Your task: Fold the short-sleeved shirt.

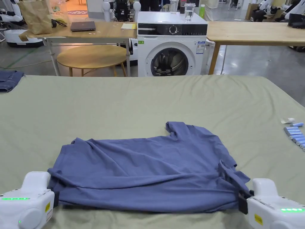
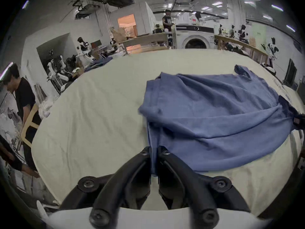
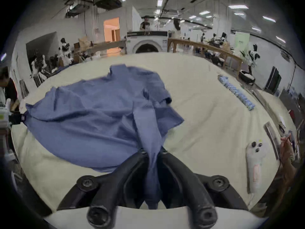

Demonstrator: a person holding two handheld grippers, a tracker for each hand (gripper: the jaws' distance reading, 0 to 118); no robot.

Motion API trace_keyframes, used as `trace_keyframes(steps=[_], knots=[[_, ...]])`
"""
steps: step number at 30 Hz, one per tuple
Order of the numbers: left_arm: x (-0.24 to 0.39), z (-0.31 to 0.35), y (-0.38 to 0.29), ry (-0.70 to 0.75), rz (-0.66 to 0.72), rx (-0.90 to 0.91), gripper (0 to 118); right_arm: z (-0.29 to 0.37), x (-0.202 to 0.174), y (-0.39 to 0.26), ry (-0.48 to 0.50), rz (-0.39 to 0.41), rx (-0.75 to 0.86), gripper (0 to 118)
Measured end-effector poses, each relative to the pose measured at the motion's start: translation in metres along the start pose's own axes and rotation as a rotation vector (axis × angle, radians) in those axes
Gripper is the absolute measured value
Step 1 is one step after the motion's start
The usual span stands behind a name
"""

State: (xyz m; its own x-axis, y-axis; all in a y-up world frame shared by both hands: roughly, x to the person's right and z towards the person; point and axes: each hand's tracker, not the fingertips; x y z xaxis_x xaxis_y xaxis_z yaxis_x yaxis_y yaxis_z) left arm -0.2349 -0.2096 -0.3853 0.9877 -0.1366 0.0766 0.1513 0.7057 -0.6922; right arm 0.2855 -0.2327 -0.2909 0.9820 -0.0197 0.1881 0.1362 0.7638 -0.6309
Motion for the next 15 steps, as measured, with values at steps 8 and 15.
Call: trace_keyframes(steps=[8, 15], knots=[[-0.036, 0.086, -0.021, -0.048, 0.045, 0.104, 1, 0.106, 0.006, -0.007, 0.029, 0.010, 0.106, 4], [-0.041, 0.077, -0.110, -0.069, 0.179, -0.032, 1, 0.089, -0.004, -0.082, 0.011, 0.028, -0.029, 5]])
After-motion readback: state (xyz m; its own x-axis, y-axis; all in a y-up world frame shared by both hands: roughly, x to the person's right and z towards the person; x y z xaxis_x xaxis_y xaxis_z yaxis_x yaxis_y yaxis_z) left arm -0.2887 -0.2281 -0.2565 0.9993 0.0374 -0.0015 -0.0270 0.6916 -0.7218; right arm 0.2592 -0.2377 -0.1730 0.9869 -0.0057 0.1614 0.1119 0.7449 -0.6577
